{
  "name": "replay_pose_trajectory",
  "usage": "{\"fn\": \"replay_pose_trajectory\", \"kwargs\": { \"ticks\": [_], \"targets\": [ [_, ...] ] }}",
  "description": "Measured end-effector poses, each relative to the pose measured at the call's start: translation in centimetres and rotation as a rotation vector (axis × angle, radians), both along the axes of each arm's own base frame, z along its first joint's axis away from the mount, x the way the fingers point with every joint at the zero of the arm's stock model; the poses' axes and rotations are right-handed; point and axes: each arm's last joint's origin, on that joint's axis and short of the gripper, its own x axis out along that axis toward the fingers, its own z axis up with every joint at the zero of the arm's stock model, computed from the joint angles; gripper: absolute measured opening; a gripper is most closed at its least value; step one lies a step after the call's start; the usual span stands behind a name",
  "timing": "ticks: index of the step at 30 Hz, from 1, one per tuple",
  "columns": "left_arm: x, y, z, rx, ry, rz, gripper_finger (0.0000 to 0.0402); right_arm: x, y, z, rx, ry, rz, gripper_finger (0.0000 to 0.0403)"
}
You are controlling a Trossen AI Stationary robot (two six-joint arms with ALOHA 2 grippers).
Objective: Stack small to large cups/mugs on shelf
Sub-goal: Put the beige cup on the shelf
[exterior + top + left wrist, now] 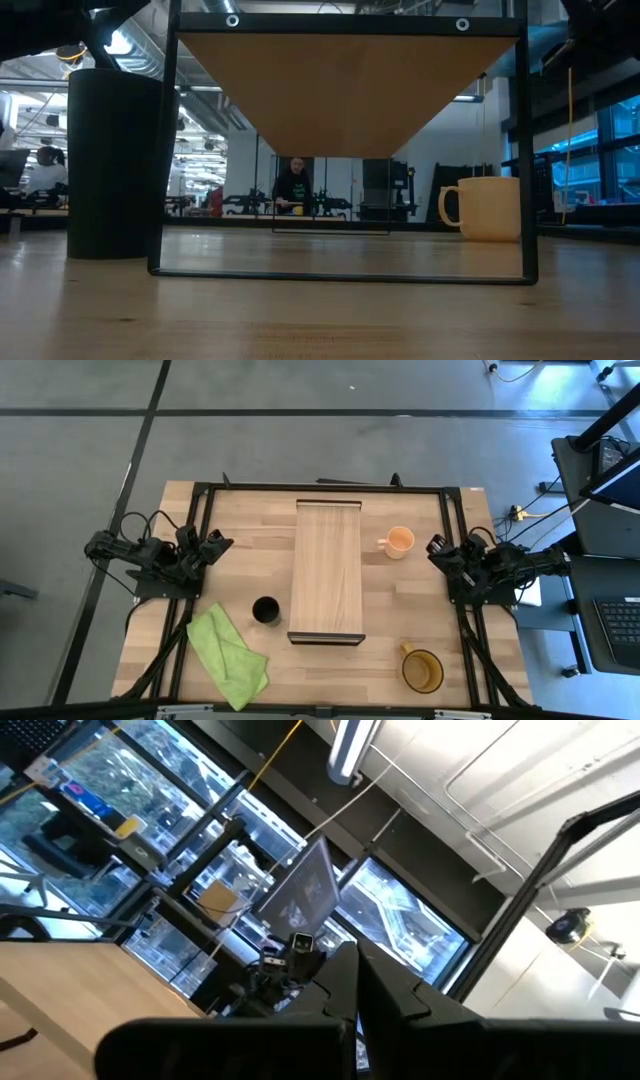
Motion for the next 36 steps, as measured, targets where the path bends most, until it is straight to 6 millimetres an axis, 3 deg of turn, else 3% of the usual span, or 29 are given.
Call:
{"fn": "replay_pose_trajectory", "kwargs": {
  "ticks": [7, 10, 13, 16, 19, 22, 27, 36],
  "targets": [
    [0.0, 0.0, 0.0, -0.002, -0.001, -0.001, 0.0000, -0.1, -0.2, 0.2, 0.100, -0.012, -0.019, 0.0049],
    [-0.1, 0.1, 0.1, -0.016, -0.013, 0.011, 0.0000, -0.5, -0.3, 0.7, 0.065, -0.084, -0.061, 0.0049],
    [-0.3, 0.1, 0.4, 0.007, -0.034, 0.043, 0.0000, -1.6, -0.7, 3.2, 0.029, -0.182, -0.151, 0.0049],
    [-0.4, 0.2, 0.6, 0.043, -0.050, 0.074, 0.0000, -2.3, -0.9, 6.8, -0.063, -0.163, -0.229, 0.0049],
    [-0.5, 0.3, 0.7, 0.041, -0.052, 0.095, 0.0000, -2.1, -1.0, 10.6, -0.133, 0.008, -0.321, 0.0049],
    [-0.4, 0.2, 0.6, 0.054, -0.040, 0.077, 0.0000, -0.6, -1.0, 13.3, -0.163, 0.321, -0.359, 0.0049],
    [-0.1, 0.0, 0.1, 0.074, 0.006, 0.041, 0.0000, 2.7, -0.4, 15.6, -0.154, 0.800, -0.327, 0.0049],
    [0.6, -0.2, -1.2, 0.083, 0.150, 0.014, 0.0000, 6.7, 0.4, 18.7, -0.149, 1.230, -0.310, 0.0049]
  ]
}}
